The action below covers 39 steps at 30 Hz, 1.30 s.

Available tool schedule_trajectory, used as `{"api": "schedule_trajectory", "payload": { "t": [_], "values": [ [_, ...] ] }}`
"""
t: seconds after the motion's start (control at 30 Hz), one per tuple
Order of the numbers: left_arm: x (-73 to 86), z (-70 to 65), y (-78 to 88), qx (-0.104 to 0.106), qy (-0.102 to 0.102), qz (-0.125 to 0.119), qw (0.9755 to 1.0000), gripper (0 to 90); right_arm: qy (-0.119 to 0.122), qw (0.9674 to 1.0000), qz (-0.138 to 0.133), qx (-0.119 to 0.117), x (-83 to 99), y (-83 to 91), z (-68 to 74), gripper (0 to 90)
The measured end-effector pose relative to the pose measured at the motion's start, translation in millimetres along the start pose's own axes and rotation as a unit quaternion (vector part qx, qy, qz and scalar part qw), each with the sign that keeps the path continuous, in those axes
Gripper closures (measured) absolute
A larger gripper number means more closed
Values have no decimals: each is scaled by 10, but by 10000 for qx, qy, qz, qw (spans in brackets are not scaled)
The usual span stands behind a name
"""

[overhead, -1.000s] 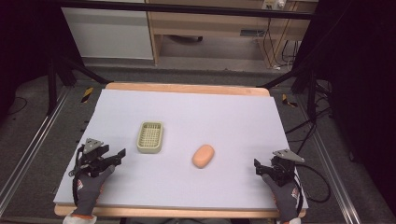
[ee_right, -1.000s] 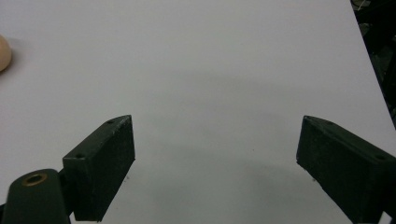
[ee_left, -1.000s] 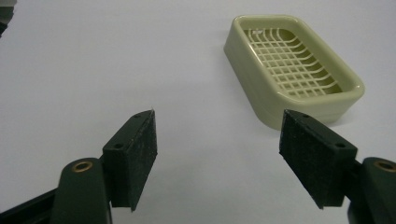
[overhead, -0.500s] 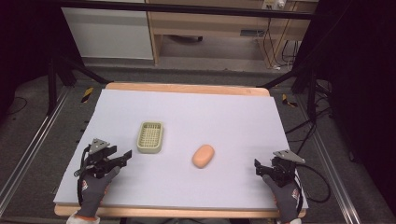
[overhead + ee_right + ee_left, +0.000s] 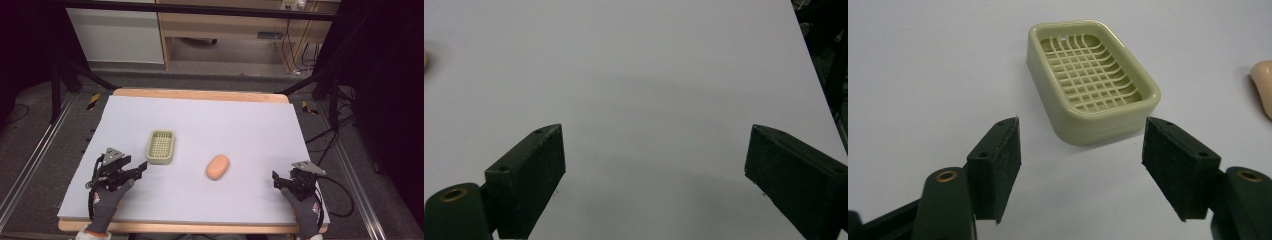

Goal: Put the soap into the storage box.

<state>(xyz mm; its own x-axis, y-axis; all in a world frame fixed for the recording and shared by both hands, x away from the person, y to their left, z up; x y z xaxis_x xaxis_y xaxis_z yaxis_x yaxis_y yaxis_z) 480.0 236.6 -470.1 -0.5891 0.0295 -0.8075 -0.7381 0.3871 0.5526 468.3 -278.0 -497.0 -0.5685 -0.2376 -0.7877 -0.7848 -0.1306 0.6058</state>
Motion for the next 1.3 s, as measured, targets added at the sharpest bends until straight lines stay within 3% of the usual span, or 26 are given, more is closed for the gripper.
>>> {"api": "schedule_trajectory", "payload": {
  "t": [0.37, 0.6, 1.0, 1.3],
  "values": [
    [-81, -167, -28, 151, -131, -20, 9998, 298, 3, 10000, 2, 20, -7, -9, 12, 92],
    [-173, -297, -52, 275, -316, 22, 9991, 291, 12, 10000, 2, 34, -14, -10, 14, 89],
    [-412, -491, -88, 380, -373, -117, 9985, 287, 18, 10000, -18, 52, -21, 0, 17, 86],
    [-481, -624, -146, 455, -391, -115, 9981, 284, 6, 10000, -17, 44, -22, 3, 26, 85]
  ]
}}
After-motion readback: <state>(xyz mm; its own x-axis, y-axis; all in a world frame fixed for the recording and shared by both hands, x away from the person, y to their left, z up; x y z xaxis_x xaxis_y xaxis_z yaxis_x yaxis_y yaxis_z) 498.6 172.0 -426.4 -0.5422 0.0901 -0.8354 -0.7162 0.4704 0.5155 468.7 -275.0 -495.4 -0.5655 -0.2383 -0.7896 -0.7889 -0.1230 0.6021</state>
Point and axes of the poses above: each handheld gripper's, and its own axes: y roughly backward along the jaws, x roughly out of its underside, z roughly to its left, the point moved 4 cm from there along -y, roughly forward along the jaws, and after that the axes turned 7 degrees about y, right-handed, at the moved point
